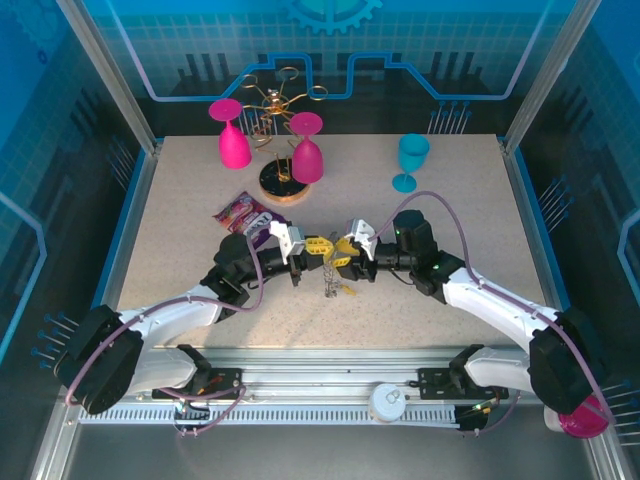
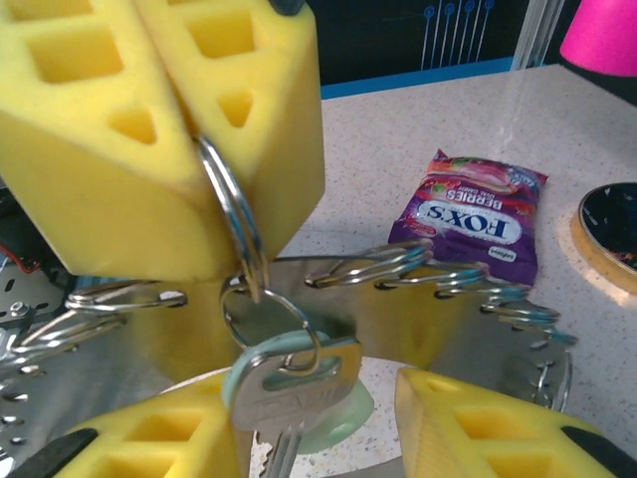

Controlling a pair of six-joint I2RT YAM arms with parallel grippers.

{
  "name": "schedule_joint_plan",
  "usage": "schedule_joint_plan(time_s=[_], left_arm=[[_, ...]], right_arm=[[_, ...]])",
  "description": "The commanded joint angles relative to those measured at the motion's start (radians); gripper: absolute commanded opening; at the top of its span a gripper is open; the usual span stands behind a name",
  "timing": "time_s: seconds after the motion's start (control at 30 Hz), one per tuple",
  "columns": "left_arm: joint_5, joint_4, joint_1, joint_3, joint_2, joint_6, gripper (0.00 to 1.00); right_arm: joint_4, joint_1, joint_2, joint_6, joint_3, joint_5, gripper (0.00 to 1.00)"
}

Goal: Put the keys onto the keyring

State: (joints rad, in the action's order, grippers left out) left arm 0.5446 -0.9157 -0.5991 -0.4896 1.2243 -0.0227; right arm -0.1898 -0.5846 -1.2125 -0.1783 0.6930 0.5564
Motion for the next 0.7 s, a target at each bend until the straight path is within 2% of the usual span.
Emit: schedule_joint_plan(time_s=[0.0,0.2,0.53,0.67], left_arm=[[-0.042,-0.079,0.005,0.011,0.006,0.028,0.00],[-0.072,-0.090,0.005,0.018,0.002,0.023,0.00],[-0.107,-0.058,0.005,0.019,-0.012,0.001,0.00],[-0.134,0.020,0.004,0.004,-0.028,-0.028,0.00]], right_arm=[[-0.075,-0.023,-0.002,0.028,-0.013,-0.041,0.43],[-0.125,-0.034,0.018,0.017,-0.033,-0.117,0.37],[-0.118,-0.044,0.055,-0.024,-0.046,-0.163,0.08],[-0.086,-0.046,0.069,-0.065,-0.039,-0.210,0.00]])
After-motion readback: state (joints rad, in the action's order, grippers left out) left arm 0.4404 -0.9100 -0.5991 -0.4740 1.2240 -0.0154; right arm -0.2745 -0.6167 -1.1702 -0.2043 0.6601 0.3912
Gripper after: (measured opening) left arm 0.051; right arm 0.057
